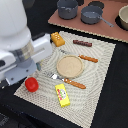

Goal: Interact with the objects in diverse but meaningful ways.

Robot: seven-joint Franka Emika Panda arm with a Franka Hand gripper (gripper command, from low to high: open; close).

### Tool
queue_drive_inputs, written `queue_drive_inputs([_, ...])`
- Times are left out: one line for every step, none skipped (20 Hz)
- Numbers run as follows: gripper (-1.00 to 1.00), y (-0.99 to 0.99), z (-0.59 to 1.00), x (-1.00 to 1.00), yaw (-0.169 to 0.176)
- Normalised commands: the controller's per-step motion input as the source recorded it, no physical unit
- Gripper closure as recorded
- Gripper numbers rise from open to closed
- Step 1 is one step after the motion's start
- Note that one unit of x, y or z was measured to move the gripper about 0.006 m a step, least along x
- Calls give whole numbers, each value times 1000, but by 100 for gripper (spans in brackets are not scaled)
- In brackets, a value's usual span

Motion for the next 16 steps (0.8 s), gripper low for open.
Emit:
queue_drive_inputs([-100, 974, 426, 51, -9])
queue_drive_inputs([-100, 971, 400, 77, -13])
queue_drive_inputs([-100, 969, 371, 89, -12])
queue_drive_inputs([-100, 974, 260, 66, 0])
queue_drive_inputs([-100, 971, 191, 60, 0])
queue_drive_inputs([-100, 971, 143, 51, 0])
queue_drive_inputs([-100, 969, 83, 29, 0])
queue_drive_inputs([-100, 969, 63, 23, 0])
queue_drive_inputs([-100, 966, 23, 3, 0])
queue_drive_inputs([-100, 966, 0, 0, 0])
queue_drive_inputs([-100, 960, 0, 0, 0])
queue_drive_inputs([-100, 951, 0, 0, 0])
queue_drive_inputs([-100, 943, -6, 0, 0])
queue_drive_inputs([-100, 937, -26, -14, 0])
queue_drive_inputs([-100, 937, -37, -34, 0])
queue_drive_inputs([-100, 937, -54, -63, 0])
